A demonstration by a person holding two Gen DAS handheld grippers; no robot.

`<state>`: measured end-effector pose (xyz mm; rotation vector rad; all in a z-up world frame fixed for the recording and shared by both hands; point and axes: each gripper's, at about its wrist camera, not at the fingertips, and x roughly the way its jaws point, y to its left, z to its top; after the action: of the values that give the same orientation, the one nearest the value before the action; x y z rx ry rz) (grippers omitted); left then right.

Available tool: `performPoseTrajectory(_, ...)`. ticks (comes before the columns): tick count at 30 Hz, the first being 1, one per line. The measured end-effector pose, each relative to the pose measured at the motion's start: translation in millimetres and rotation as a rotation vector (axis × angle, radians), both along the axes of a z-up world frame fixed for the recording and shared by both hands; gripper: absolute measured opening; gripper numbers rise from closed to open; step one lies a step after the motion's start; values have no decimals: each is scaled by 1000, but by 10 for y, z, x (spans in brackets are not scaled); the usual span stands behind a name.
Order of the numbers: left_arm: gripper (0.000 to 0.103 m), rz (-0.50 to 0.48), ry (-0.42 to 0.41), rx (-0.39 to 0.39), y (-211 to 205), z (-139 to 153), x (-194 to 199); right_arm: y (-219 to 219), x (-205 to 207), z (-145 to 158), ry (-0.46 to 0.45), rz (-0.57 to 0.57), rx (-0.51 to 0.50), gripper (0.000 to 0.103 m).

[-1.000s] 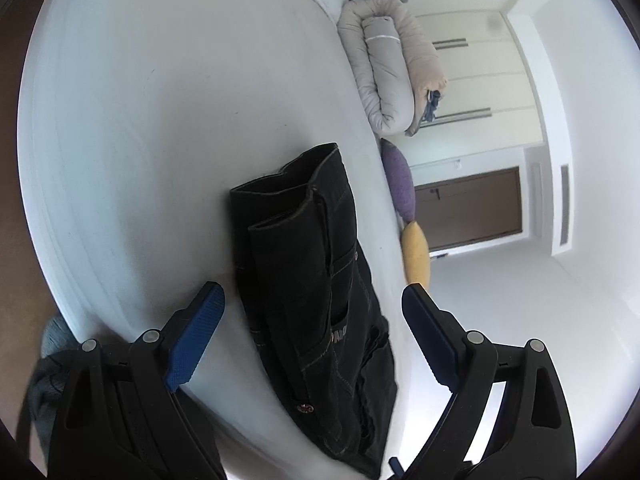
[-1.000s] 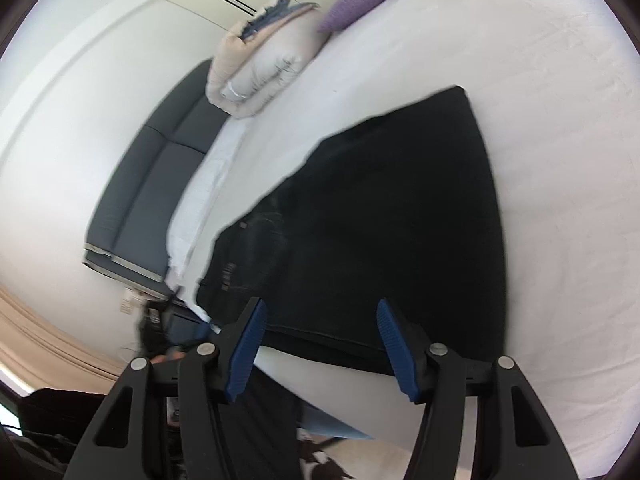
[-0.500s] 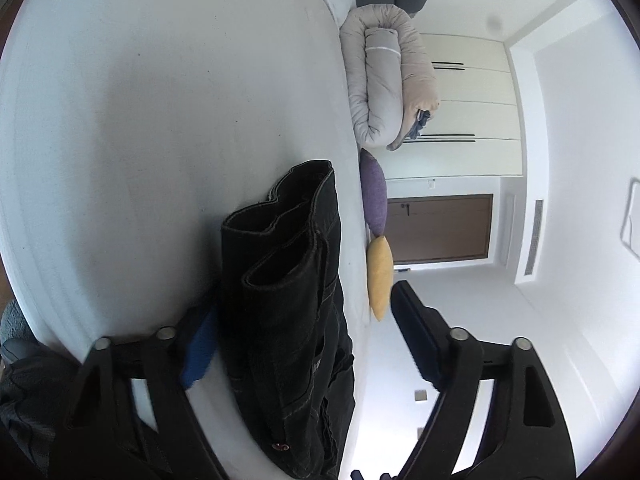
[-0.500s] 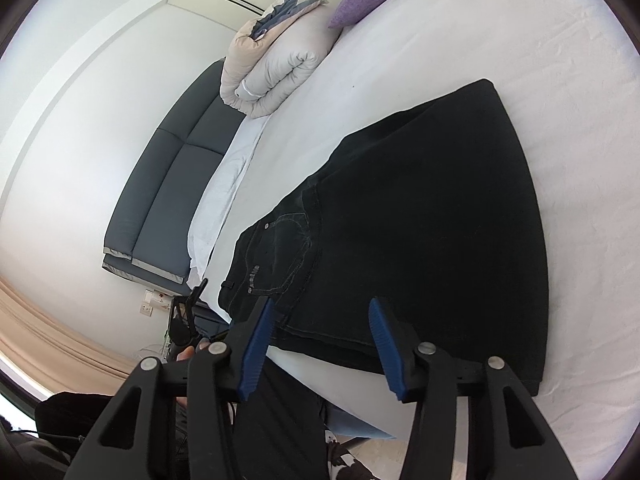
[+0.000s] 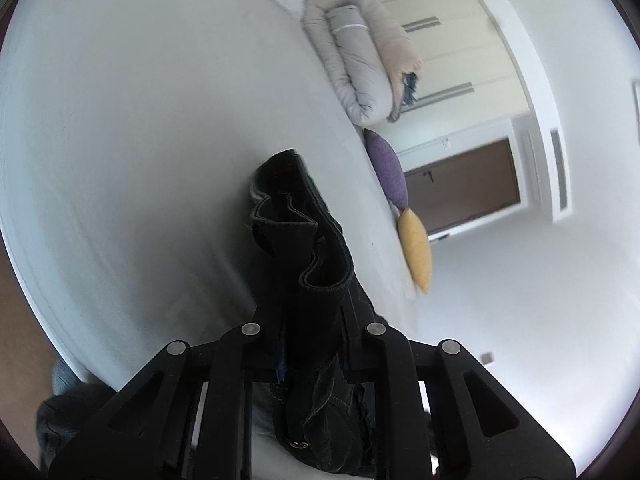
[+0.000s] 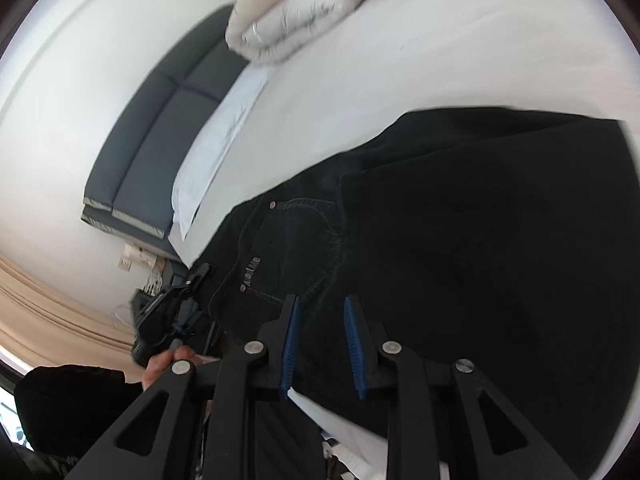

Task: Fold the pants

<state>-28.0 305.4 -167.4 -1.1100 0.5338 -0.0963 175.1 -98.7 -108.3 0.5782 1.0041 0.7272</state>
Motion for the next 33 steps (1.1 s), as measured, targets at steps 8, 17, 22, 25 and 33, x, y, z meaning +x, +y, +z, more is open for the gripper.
performPoseTrajectory(8, 17, -53, -36, 183, -314, 437, 133, 475, 538, -325, 107, 31, -110, 17)
performPoseTrajectory(17, 17, -96, -66, 311, -658, 815, 279, 437, 602, -498, 129, -21, -161, 0)
performPoseTrajectory(22, 17, -164, -102, 433, -1100, 1138, 362, 349, 569, -583, 116, -20, -97, 0)
performPoseTrajectory(25, 17, -254, -135, 557, -1599, 1354, 485, 133, 541, -600, 137, -3, 37, 16)
performPoseTrajectory(33, 17, -478, -157, 825, -2906, 1348, 646, -1005, 353, -319, 65, -116, 352, 90)
